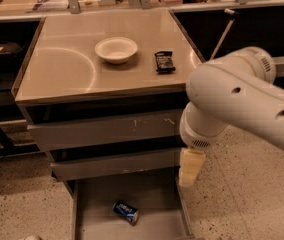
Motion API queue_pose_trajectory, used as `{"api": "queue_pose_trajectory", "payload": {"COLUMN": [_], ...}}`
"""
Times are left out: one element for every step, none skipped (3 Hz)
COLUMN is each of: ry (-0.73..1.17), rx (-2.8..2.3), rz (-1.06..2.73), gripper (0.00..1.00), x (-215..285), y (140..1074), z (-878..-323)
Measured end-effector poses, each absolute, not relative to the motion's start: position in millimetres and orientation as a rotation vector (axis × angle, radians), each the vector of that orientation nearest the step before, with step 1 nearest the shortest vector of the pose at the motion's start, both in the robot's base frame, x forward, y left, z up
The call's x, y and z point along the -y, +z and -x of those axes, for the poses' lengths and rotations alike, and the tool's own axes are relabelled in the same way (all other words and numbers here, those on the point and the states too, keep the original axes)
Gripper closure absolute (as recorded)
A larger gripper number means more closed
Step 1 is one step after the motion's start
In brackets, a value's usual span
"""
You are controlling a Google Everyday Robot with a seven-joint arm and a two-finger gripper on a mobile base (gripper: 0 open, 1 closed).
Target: Pick pepsi can from bottom drawer and place on counter
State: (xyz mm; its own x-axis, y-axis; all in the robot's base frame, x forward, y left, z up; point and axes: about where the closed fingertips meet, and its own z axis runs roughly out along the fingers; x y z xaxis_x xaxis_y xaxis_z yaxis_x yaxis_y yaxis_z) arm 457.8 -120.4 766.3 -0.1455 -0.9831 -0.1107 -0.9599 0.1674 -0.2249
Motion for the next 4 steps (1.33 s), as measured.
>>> {"api": "queue_pose_trajectory", "payload": {"ry": [-0.008,0.118,0.132,0.17], "rx": [-2.279,-2.34,-2.353,-2.361], "rz": [1.897,1.915,1.918,1.916], "gripper": [0.0,0.0,0.0,0.0], "x": [100,84,85,82], "y": [697,638,630,621], "z": [-426,-399,-394,-392]}}
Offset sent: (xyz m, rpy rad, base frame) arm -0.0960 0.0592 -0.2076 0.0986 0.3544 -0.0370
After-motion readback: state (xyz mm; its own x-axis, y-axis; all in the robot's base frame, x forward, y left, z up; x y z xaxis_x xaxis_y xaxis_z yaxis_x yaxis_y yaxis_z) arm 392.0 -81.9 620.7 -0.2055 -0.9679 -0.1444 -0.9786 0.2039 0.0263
